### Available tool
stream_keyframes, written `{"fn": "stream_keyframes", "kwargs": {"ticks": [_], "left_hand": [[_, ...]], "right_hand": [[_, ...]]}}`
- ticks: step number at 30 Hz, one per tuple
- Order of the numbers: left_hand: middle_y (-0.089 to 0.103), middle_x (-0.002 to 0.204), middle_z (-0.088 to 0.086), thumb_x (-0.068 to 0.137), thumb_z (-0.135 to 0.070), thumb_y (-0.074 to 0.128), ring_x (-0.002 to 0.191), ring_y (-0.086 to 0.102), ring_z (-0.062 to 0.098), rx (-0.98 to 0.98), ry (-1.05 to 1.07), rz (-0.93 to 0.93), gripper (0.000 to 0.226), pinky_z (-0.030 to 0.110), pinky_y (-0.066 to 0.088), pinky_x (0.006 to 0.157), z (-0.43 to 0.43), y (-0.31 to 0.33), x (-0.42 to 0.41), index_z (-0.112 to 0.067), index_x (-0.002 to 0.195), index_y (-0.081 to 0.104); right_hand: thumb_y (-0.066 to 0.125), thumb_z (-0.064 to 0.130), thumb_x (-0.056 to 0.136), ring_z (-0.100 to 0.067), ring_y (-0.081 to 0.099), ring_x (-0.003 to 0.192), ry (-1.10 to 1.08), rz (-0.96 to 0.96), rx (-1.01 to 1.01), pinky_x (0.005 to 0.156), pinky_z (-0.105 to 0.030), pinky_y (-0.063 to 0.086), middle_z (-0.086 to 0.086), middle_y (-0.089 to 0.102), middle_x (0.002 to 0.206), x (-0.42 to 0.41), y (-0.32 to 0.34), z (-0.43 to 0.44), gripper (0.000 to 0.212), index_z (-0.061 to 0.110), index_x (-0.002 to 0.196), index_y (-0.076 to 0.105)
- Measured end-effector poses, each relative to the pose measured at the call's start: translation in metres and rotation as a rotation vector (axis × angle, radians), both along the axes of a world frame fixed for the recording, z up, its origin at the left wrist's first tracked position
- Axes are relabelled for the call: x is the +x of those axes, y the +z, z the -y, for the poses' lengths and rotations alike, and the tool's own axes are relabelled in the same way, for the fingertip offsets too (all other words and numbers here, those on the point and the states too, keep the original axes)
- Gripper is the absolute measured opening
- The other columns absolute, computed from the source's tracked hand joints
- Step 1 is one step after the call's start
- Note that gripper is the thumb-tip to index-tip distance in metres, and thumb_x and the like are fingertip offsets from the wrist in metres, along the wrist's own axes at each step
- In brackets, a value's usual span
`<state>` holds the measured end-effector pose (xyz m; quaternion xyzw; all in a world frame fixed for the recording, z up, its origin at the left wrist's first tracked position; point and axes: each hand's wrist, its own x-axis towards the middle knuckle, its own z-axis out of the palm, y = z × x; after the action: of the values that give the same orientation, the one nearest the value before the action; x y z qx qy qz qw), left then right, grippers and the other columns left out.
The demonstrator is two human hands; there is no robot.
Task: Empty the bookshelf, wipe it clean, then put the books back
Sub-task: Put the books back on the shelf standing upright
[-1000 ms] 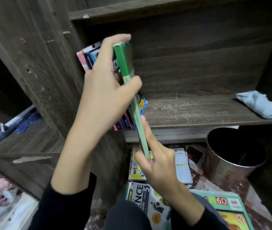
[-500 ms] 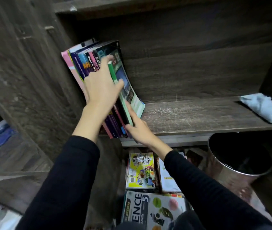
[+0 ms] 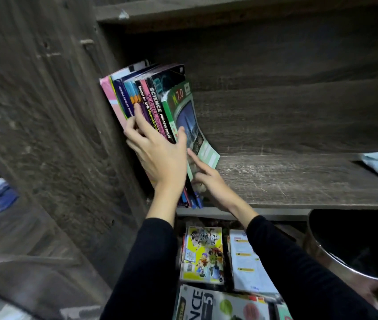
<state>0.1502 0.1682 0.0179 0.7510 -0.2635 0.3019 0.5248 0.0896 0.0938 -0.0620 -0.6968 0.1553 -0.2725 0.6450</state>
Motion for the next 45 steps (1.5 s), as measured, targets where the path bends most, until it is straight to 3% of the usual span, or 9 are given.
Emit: {"fn": "stream_keyframes", "kwargs": {"ticks": [4,11,19,26,31,35,38,42,45], "left_hand": [[0.031,0.143,0.011,0.068,-0.041,0.074,0.118,0.039,0.029,-0.004,0.118,-0.068,0.098,0.045,0.036,0.091,0.003,-0.001,-0.002,-0.01,0.147,0.026],[0.026,0.148,0.013,0.067,-0.05,0.077,0.132,0.033,0.032,-0.038,-0.051,-0.28,0.122,0.044,0.029,0.103,-0.003,-0.001,0.01,-0.016,0.151,-0.004],[0.037,0.137,0.011,0.057,-0.035,0.08,0.124,0.035,0.028,-0.155,-0.085,-0.282,0.103,0.038,0.03,0.093,0.006,0.0,0.007,-0.007,0.14,0.026],[0.038,0.133,0.014,0.056,-0.029,0.081,0.121,0.035,0.028,-0.208,-0.111,-0.181,0.102,0.021,0.017,0.088,0.006,-0.005,0.004,-0.002,0.138,0.028],[0.032,0.138,0.015,0.06,-0.04,0.082,0.127,0.029,0.026,-0.104,-0.176,-0.158,0.109,0.026,0.016,0.099,0.003,-0.003,0.021,-0.001,0.142,0.021],[0.023,0.144,0.01,0.057,-0.055,0.079,0.125,0.017,0.003,-0.081,-0.298,-0.189,0.12,0.023,0.008,0.105,-0.008,-0.008,0.03,-0.006,0.146,0.013],[0.017,0.148,0.003,0.069,-0.036,0.082,0.13,0.015,0.002,-0.048,-0.441,-0.231,0.112,0.021,0.013,0.106,-0.02,-0.013,0.035,-0.014,0.149,0.008],[0.018,0.152,0.004,0.074,-0.023,0.079,0.137,0.022,0.011,-0.021,-0.458,-0.25,0.102,0.02,0.018,0.103,-0.031,-0.012,0.041,-0.016,0.15,0.011],[0.028,0.147,0.004,0.071,-0.022,0.082,0.134,0.03,0.014,-0.073,-0.438,-0.258,0.1,0.02,0.023,0.101,-0.031,-0.009,0.039,-0.016,0.149,0.018]], "right_hand": [[0.053,0.019,0.096,-0.012,0.034,0.136,-0.102,-0.099,0.086,0.101,-0.02,0.027,0.0,0.033,0.152,-0.001,0.001,0.012,0.055,0.021,0.146,0.033],[0.055,0.057,0.083,-0.022,0.025,0.142,-0.114,-0.199,0.166,0.113,-0.042,0.022,-0.002,0.023,0.157,0.012,-0.024,0.013,0.083,0.023,0.151,0.02],[0.056,0.049,0.081,-0.02,0.015,0.145,0.015,-0.124,0.248,0.115,-0.042,0.014,0.003,0.014,0.159,0.008,-0.02,0.017,0.084,0.029,0.151,0.014],[0.049,0.051,0.081,-0.018,0.007,0.147,0.069,-0.102,0.257,0.118,-0.048,0.005,0.007,0.011,0.158,0.015,-0.019,0.023,0.082,0.028,0.152,0.014],[0.043,0.053,0.09,-0.019,0.011,0.146,0.042,-0.147,0.206,0.115,-0.045,0.012,0.007,0.011,0.158,0.027,-0.018,0.019,0.073,0.031,0.152,0.01],[0.041,0.054,0.09,-0.017,0.025,0.141,-0.009,-0.154,0.117,0.112,-0.039,0.022,0.003,0.019,0.158,0.026,-0.018,0.016,0.072,0.03,0.152,0.015],[0.04,0.063,0.082,-0.011,0.043,0.124,0.006,-0.19,-0.009,0.1,-0.031,0.035,-0.001,0.022,0.157,0.019,-0.017,0.016,0.08,0.031,0.152,0.017],[0.049,0.049,0.09,-0.022,0.034,0.137,-0.064,-0.224,-0.212,0.107,-0.035,0.031,-0.006,0.031,0.153,0.011,-0.001,0.023,0.066,0.022,0.147,0.03],[0.065,0.061,0.074,-0.018,0.047,0.126,-0.062,-0.095,-0.184,0.102,-0.042,0.041,-0.002,0.049,0.138,-0.001,0.023,0.019,0.063,0.044,0.132,0.046]]}}
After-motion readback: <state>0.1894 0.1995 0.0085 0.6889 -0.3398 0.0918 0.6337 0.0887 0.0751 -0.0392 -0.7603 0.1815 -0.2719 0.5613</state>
